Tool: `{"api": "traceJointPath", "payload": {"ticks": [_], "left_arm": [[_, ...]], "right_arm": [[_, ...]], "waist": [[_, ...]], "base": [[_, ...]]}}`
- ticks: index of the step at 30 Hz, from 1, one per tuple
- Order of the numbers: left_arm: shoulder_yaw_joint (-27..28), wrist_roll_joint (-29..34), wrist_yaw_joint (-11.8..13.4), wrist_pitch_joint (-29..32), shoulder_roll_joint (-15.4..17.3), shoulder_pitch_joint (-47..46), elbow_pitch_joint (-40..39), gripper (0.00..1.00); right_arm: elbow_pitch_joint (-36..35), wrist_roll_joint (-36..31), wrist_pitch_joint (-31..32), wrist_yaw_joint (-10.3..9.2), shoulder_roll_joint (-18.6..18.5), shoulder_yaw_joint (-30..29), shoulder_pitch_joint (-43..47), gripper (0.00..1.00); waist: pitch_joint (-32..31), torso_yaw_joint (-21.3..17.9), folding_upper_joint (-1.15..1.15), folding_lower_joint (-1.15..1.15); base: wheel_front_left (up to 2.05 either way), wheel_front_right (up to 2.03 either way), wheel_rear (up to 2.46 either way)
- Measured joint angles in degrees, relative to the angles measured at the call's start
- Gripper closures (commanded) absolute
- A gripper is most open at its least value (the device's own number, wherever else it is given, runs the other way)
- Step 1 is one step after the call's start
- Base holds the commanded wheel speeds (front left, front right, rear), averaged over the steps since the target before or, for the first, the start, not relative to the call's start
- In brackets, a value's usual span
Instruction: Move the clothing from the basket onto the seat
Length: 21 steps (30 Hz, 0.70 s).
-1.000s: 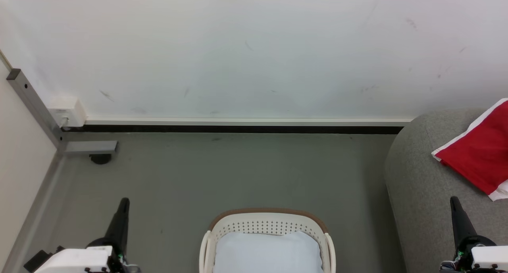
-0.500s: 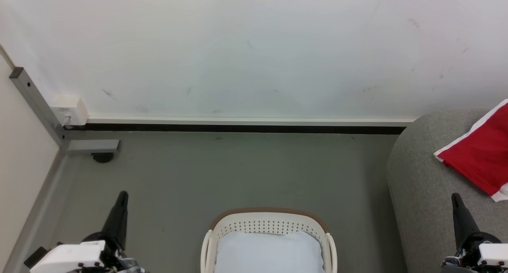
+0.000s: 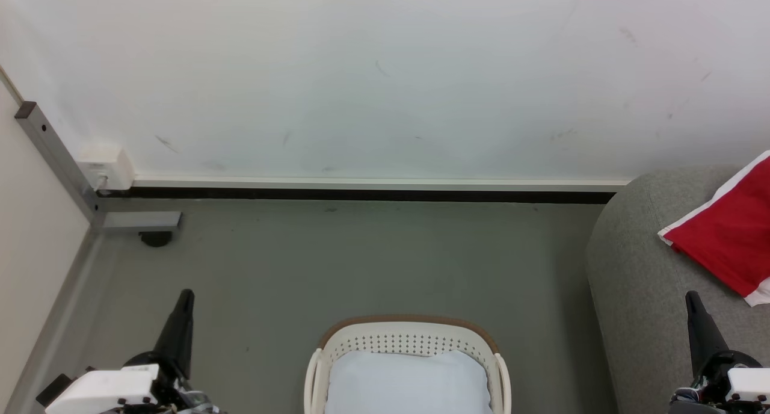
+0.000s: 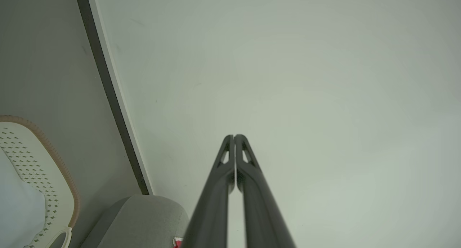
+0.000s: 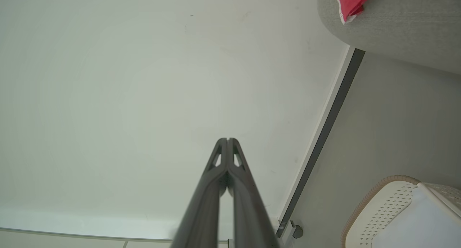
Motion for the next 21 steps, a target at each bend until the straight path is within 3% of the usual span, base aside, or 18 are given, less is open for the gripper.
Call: {"api": "traceJointPath", "payload": {"ticks": [21], "left_arm": [[0.0, 0.0, 0.0, 0.0, 0.0, 0.0, 0.0, 1.00]], "right_arm": [[-0.2, 1.7, -1.7, 0.00, -1.4, 2.1, 0.0, 1.00]], "waist": [[0.0, 0.0, 0.00, 0.00]], "base": [[0.00, 0.00, 0.00]]}}
